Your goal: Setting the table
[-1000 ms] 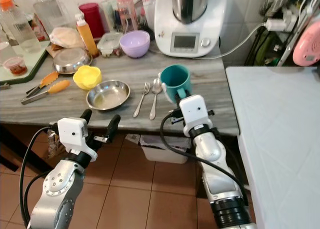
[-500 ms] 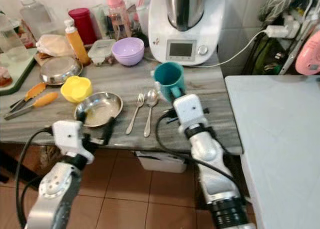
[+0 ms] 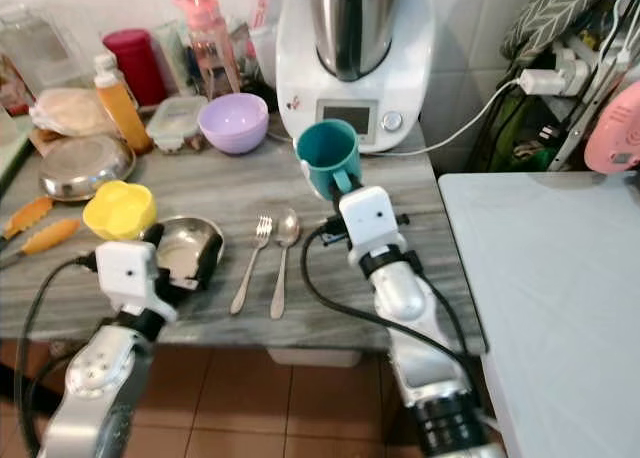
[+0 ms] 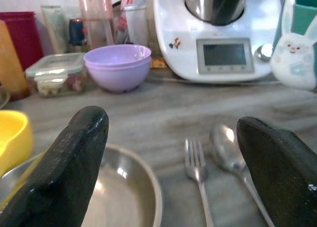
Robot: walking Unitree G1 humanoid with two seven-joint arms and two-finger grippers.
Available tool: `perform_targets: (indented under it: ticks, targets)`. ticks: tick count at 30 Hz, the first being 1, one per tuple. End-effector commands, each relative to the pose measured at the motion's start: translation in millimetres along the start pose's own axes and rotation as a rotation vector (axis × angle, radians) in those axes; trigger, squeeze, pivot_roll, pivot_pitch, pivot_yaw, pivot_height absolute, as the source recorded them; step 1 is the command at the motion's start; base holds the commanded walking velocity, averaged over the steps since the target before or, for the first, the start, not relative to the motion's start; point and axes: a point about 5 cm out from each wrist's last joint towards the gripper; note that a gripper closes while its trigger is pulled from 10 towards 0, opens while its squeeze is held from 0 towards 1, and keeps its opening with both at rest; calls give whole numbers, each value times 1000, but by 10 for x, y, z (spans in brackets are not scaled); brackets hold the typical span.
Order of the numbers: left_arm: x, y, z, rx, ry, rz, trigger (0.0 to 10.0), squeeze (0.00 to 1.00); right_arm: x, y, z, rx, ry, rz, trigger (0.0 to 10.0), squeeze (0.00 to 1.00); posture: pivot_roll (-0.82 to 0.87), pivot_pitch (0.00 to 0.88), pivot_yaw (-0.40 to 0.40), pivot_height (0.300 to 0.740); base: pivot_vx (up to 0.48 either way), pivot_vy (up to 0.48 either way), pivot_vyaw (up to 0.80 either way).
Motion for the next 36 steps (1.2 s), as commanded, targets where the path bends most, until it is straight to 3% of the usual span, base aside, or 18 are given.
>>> perform_targets:
  ticks: [1, 3, 8, 19, 24, 30, 36]
  targets:
    - [31, 46, 83, -20, 23, -10, 10000, 0, -50, 138, 66, -13, 22, -59, 10000, 0, -114, 66, 69, 740, 300, 0, 0]
    - [54, 95, 52, 10, 8, -34, 10000, 0, -47, 137, 72, -21, 25, -59, 10000, 0, -114, 66, 67, 740, 0, 0, 0]
    - [116, 127, 33, -6, -19, -28, 10000, 0, -43, 139, 79, -28, 28, -60, 10000, 0, -113, 66, 70, 740, 0, 0, 0]
    - [391, 111, 103, -38, -85, 56, 10000, 0, -31, 198, 154, -80, 71, -80, 10000, 0, -102, 91, 76, 740, 0, 0, 0]
    - [522, 96, 90, -36, -116, 110, 10000, 0, -13, 223, 323, -166, 204, -88, 10000, 0, -81, 128, 96, 740, 0, 0, 0]
    - [560, 136, 108, -44, -118, 123, 10000, 0, -168, 288, 319, -228, 291, -112, 10000, 0, -56, 149, 111, 740, 0, 0, 0]
    - [584, 161, 100, -39, -109, 129, 10000, 0, -314, 349, 302, -199, 380, -156, 10000, 0, -40, 159, 114, 740, 0, 0, 0]
Point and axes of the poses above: a point about 5 cm out from each wrist's last joint towards the gripper, its own x axis pointing back from the gripper into the wrist, its own y axis along the axis of the wrist's last joint, z = x × y, and after that the axes turned 11 degrees about x, right-handed
